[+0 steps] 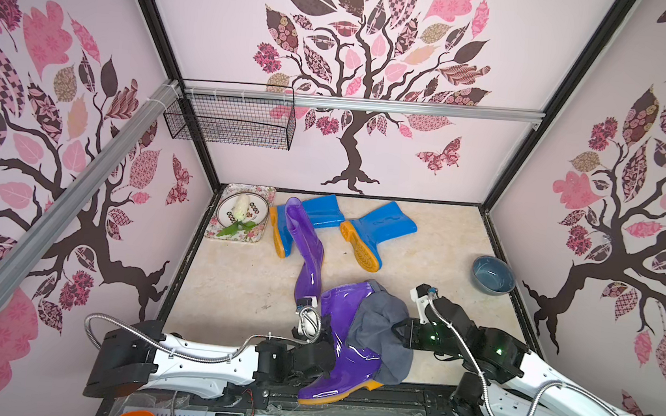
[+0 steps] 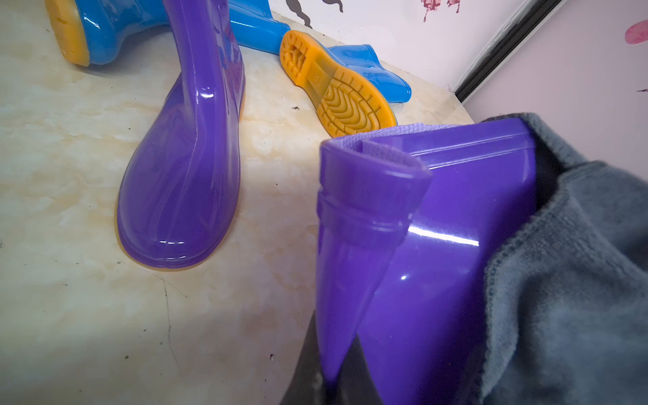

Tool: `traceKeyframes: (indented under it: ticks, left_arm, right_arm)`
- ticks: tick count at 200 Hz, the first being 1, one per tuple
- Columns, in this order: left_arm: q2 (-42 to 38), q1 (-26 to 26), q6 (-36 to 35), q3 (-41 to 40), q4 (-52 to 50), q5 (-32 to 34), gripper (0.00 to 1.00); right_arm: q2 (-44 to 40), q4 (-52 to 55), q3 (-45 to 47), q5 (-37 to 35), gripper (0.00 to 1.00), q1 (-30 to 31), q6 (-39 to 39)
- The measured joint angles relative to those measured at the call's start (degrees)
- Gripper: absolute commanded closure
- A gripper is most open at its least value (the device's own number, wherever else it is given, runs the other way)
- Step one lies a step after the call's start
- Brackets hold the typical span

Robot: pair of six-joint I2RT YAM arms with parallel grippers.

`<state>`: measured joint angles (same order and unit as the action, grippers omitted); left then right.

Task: Wipe the rubber boots with a cloth
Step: Wipe the dirt off the rubber boot.

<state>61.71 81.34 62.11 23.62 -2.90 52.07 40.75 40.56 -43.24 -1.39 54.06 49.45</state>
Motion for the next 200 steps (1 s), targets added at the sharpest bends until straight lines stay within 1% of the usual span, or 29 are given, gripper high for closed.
traceKeyframes:
  ticks: [46, 64, 85, 98, 106, 117, 145, 162, 179, 200]
  left_arm:
    - [0.1, -2.2, 0.8, 1.4, -2.4, 1.6, 1.00]
    - [0.4, -2.8, 1.3, 1.4, -3.6, 2.3, 1.00]
    - [1.0, -2.9, 2.0, 1.4, -3.8, 2.8, 1.00]
    - [1.2, -2.9, 2.4, 1.4, -3.9, 2.8, 1.00]
    - [1.3, -2.9, 2.4, 1.4, -3.9, 2.9, 1.00]
    - [1.3, -2.9, 2.4, 1.4, -3.9, 2.9, 1.00]
    - [1.6, -2.9, 2.4, 1.4, -3.8, 3.0, 1.00]
    - [2.0, -2.9, 2.4, 1.4, -3.8, 3.0, 1.00]
    - [2.0, -2.9, 2.4, 1.4, -3.8, 3.0, 1.00]
    - [2.0, -2.9, 2.5, 1.4, -3.8, 3.0, 1.00]
  right_arm:
    - [3.3, 13.9, -19.1, -12.9, 1.00, 0.2, -3.1]
    - [2.3, 16.4, -25.1, -15.3, 1.00, 0.2, -4.9]
    - [3.0, 21.2, -34.4, -19.6, 1.00, 0.2, -6.4]
    - [3.3, 21.5, -36.8, -21.0, 1.00, 0.2, -7.1]
    - [2.9, 20.2, -35.6, -20.2, 1.00, 0.2, -7.3]
    - [2.2, 17.0, -30.5, -17.4, 1.00, 0.2, -7.4]
    - [3.8, 6.1, -7.7, -8.3, 1.00, 0.3, -5.9]
    - [5.4, -0.4, 4.0, -3.6, 1.00, 0.3, -4.3]
    - [5.9, -6.6, 10.8, 0.4, 1.00, 0.3, -2.9]
    - [6.8, -15.4, 15.6, 2.7, 1.00, 0.3, -1.6]
